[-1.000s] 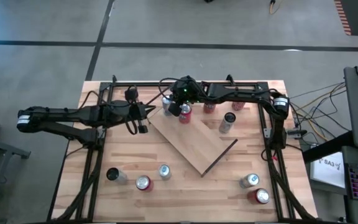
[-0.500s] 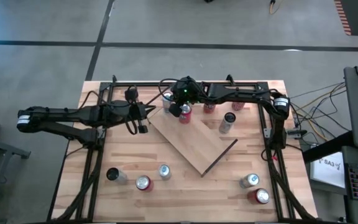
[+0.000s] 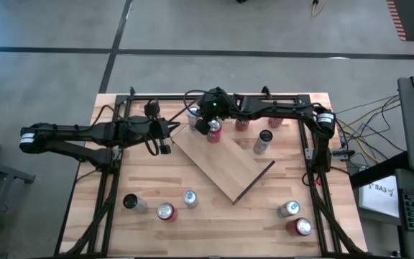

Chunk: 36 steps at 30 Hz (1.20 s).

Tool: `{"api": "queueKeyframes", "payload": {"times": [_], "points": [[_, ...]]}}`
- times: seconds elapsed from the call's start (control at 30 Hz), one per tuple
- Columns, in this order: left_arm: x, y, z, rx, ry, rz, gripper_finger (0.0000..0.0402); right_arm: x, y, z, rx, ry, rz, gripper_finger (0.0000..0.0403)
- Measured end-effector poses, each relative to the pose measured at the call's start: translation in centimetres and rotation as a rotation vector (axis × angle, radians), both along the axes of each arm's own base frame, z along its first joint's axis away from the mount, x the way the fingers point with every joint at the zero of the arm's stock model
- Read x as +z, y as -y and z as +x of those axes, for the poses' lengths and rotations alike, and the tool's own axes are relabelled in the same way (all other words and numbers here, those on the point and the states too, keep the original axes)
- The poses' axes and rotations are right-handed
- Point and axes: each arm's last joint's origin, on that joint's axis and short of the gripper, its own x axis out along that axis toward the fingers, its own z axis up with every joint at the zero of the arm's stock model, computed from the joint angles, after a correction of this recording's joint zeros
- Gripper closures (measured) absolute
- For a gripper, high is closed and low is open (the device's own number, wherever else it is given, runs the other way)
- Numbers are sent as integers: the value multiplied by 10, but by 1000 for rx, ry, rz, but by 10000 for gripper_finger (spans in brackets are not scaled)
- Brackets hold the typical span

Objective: Place canned beverage on shelf
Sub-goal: Put the center blue soda can on the shelf

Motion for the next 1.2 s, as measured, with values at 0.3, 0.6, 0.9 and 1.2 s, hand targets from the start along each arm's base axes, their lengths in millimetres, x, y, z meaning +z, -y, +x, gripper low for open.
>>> {"api": "queueKeyframes", "payload": {"times": [0.3,0.6,0.9,1.2], "points": [[-6,0,0,-2,-15,-6,402,7,0,1,8,19,-18,390],[-31,-6,20,19,-102,-37,402,7,0,1,18,9,-26,390],[-43,-13,30,72,-150,-25,402,0,-7,2,32,-33,3,390],[-25,-12,17,71,-65,-19,402,-2,-6,1,32,-56,-11,390]]}}
